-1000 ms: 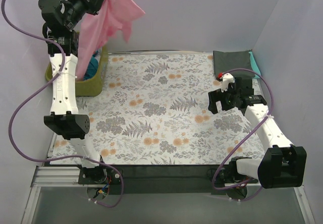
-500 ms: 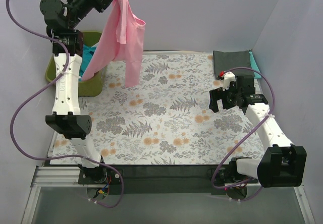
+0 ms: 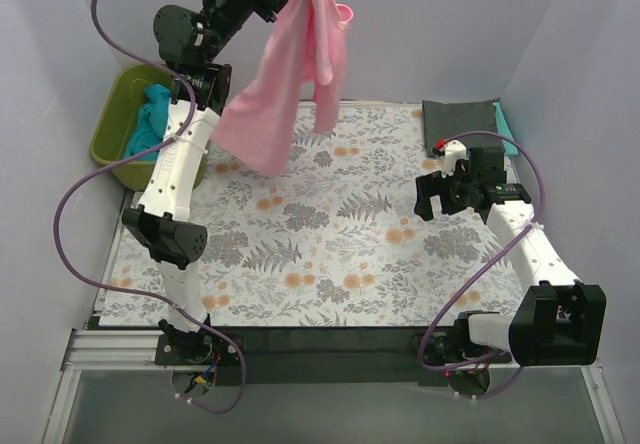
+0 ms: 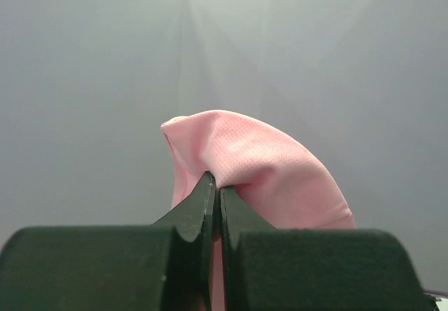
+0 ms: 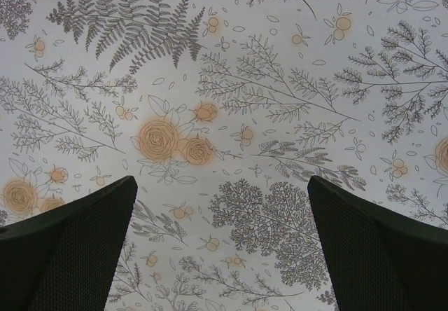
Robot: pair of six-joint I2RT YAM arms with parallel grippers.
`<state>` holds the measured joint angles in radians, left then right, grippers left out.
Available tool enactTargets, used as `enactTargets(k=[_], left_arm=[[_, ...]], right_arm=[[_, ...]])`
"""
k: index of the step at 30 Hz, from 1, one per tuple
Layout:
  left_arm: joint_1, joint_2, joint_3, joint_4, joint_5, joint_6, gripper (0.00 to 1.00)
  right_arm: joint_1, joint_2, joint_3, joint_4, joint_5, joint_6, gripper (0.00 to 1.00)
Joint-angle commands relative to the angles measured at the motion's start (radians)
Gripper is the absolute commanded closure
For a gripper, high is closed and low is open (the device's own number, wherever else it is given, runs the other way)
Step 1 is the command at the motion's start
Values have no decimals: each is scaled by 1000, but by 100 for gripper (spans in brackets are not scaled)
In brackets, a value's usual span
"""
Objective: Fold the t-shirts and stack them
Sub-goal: Move the tshirt to the center of the board
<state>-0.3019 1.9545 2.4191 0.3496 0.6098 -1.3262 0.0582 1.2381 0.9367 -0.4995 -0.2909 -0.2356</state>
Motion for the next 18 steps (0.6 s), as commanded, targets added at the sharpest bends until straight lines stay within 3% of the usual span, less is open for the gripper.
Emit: enactTargets(k=[1,8,11,12,16,18], left_arm=[[-29,-49,-27,121,-90,90,100],[-28,-182,-398,111,-44,130,100],[-23,-293,-709,71,-44,163,100],[-22,-386,-897,34,-54,206,100],[26,-566,-1260,-176,-162,269,100],[81,-614,-1372,-307,-176,304,100]], right_arm=[[-6,-11,39,-2,-10,10,2],[-14,-20,36,-7,-7,5,2],[-18,-22,45,-22,-16,-13,2],[-20,-22,47,-24,-28,-14,2],[-24,-12,39,-51,-79,-47,2],[-24,3,42,-76,-121,-71,2]])
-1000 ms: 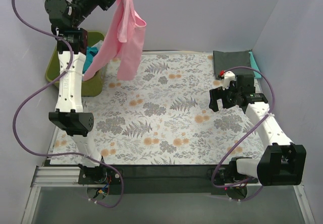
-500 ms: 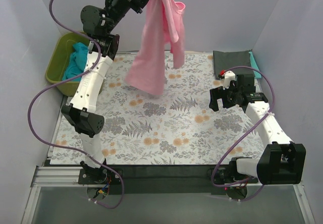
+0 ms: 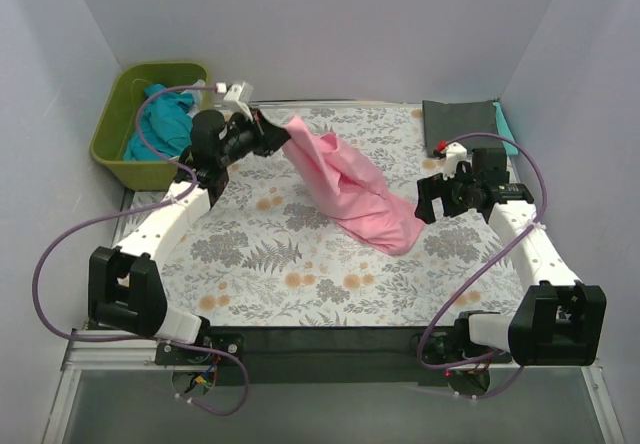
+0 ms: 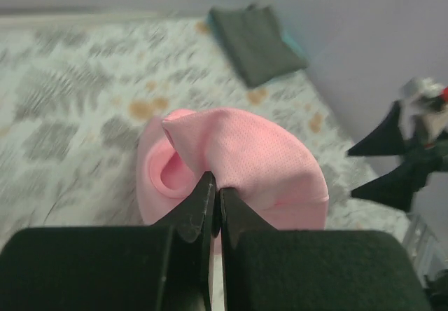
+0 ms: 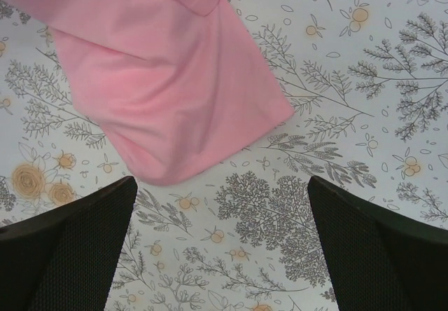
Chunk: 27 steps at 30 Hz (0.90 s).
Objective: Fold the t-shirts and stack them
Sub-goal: Move the tshirt to the center of the board, then flatten the tshirt out
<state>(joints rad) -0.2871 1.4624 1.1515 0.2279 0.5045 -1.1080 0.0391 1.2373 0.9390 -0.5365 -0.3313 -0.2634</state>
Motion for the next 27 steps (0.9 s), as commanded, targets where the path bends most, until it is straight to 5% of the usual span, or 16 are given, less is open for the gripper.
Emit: enactTargets(k=[1,6,11,13,15,19,27], left_arm=[[113,-126,-192,-221,-73,130,100],[224,-51,-266,-524,-69,321,100],[320,44,-184,-768,-28,529,63],[389,29,-141,-786,49,557,36],[402,21,-54,-782,81,592,19],[349,48,54,-769,212,646,18],[10,171,115,-635,25,697,33]], right_arm=[[-5,25,47,-49,-93,-49,2],[-2,103,67,-95,-141,-68,5],[2,197,83,-108,-153,-85,12],[7,240,84,-111,-146,-91,16],[11,278,87,-108,-143,-91,19],[18,341,121,-74,-127,-71,27],[18,482,257,-14,-97,9,34]])
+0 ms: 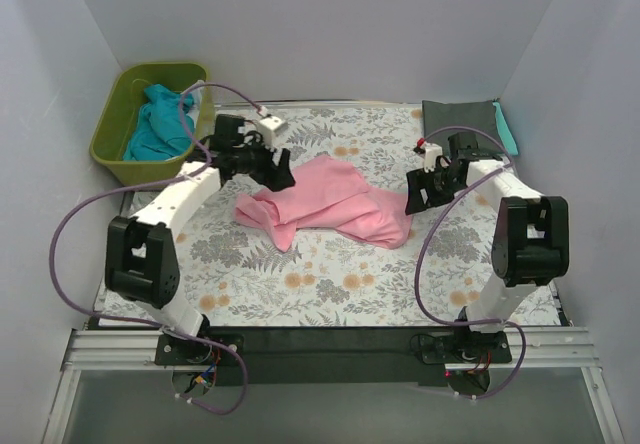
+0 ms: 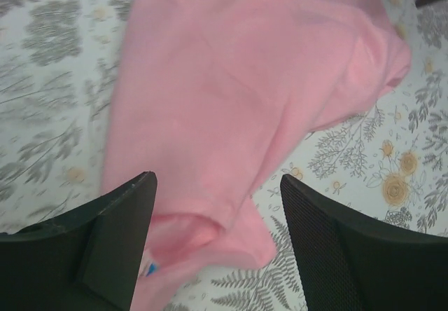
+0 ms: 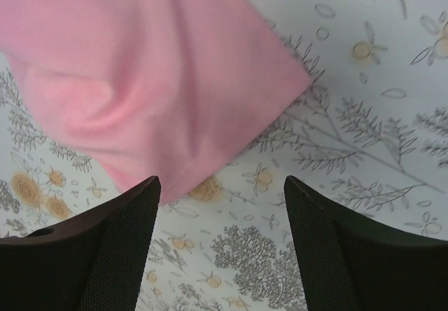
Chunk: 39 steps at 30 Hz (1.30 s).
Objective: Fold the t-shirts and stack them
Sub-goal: Flatten the tshirt out
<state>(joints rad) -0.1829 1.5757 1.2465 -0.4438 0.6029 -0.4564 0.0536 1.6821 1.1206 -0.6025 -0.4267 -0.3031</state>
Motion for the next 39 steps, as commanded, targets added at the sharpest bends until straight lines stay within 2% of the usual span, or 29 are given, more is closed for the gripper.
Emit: enactTargets(k=[1,6,10,15,19,21,22,25,33,39], left_arm=[[-145,101,31,45,-87,44,35],[-283,230,97,108,-231,51,50],[-354,309,128,145,-331,68,54],[-366,380,169,166,-362,81,57],[-371,373,180,168,-325,78,58],[-371,356,179,165,-275,73,55],[-372,339,174,165,-256,67,52],[-389,320,169,160,-227,70,50],[-408,377,171,148,-293,87,52],[-408,394,179,158,-353,91,69]], right_arm=[[2,71,93,52,-4,55,35],[3,174,162,78,9,84,39],[5,228,197,93,19,94,42],[8,277,211,98,13,99,50],[11,286,203,96,6,99,69],[11,281,200,95,8,99,78],[11,280,199,96,8,101,86],[11,271,200,96,-1,107,99],[11,225,193,95,-14,101,99],[8,199,183,87,-20,88,99]])
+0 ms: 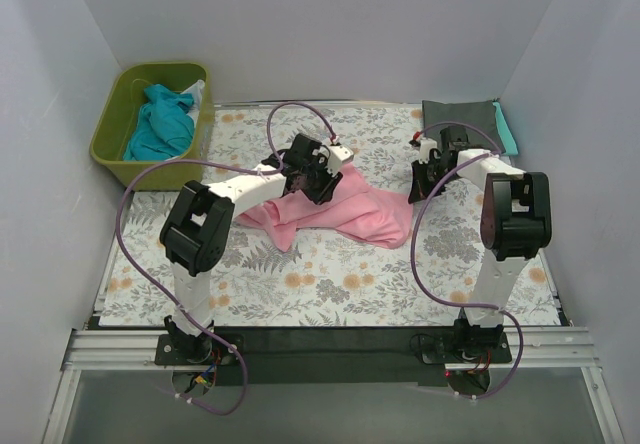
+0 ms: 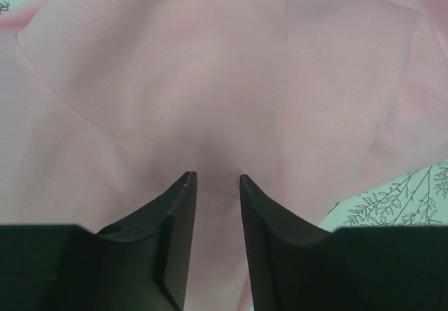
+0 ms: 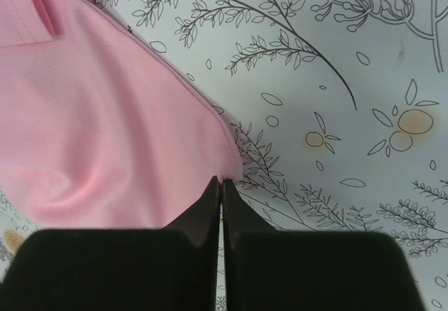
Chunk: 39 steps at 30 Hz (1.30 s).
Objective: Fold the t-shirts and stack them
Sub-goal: Flatten the tshirt out
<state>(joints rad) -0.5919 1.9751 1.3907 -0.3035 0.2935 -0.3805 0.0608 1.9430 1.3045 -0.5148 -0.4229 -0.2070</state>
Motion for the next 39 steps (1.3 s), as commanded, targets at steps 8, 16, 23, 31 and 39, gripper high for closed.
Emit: enactTargets(k=[8,16,23,31,39], left_arm=[[10,-31,50,4,35,2,62],[-2,-13,37,-6,55,-1,58],[-6,22,25,-6,53,15,59],[-8,41,31,-6,56,20,59],[-17,2,30,-17,108,14,55]], right_arm=[[-12,-73,-1,-16,-24,-22,99],[-12,-62,19,-24,-30,-22,99],[-13,-56,24,-30,-20,-29,99],[-19,-42,29,-34,-25,-32,99],[-22,-39,27,-36,-28,-34,99]])
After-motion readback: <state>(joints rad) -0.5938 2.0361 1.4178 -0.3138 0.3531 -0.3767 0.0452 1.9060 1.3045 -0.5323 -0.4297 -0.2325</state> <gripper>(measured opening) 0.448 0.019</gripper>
